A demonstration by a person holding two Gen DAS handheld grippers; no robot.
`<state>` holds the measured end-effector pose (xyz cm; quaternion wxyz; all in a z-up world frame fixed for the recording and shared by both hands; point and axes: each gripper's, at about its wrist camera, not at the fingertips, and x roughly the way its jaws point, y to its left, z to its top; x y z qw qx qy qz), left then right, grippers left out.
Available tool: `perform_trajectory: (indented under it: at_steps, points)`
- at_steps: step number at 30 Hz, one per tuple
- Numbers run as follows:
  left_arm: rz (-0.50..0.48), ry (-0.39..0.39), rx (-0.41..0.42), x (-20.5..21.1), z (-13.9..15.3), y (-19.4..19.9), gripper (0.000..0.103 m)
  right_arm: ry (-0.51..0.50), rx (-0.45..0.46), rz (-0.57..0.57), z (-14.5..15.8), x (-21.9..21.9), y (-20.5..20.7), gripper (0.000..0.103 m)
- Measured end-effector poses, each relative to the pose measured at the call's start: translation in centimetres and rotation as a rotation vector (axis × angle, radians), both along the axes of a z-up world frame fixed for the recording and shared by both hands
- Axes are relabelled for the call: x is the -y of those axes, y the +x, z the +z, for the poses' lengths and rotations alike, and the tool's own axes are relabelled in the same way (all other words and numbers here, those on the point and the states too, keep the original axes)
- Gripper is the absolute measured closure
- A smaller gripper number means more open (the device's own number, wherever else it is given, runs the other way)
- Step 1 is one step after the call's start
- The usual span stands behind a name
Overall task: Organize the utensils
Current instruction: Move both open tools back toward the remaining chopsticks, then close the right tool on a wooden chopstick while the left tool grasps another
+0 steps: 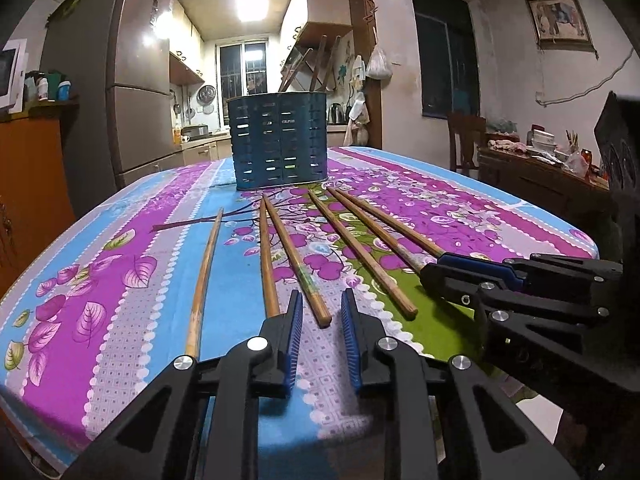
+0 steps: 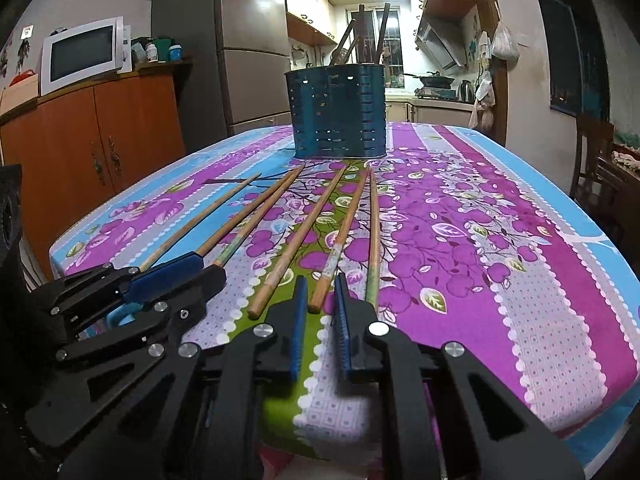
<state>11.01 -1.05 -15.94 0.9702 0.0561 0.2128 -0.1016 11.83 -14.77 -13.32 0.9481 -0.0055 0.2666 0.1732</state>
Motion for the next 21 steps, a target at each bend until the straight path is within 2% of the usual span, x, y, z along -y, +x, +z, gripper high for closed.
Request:
perform_trajectory:
  at_steps: [9, 11, 12, 13, 21]
  points:
    - [0.010, 0.000, 0.026, 0.30, -0.25, 0.00, 0.082, -0.003, 0.014, -0.003, -0.15, -0.30, 0.47, 0.091]
    - [0.011, -0.001, 0.030, 0.30, -0.28, -0.04, 0.083, 0.006, 0.014, -0.004, -0.19, -0.22, 0.49, 0.094]
    - [0.014, -0.001, 0.031, 0.29, -0.29, -0.06, 0.089, 0.010, 0.015, -0.008, -0.23, -0.14, 0.44, 0.094]
    - [0.019, 0.000, 0.032, 0.26, -0.28, -0.06, 0.091, 0.017, 0.015, -0.010, -0.24, -0.06, 0.43, 0.095]
    - [0.028, -0.012, 0.027, 0.19, -0.05, -0.25, 0.095, 0.042, 0.018, -0.018, -0.13, 0.48, 0.26, 0.097]
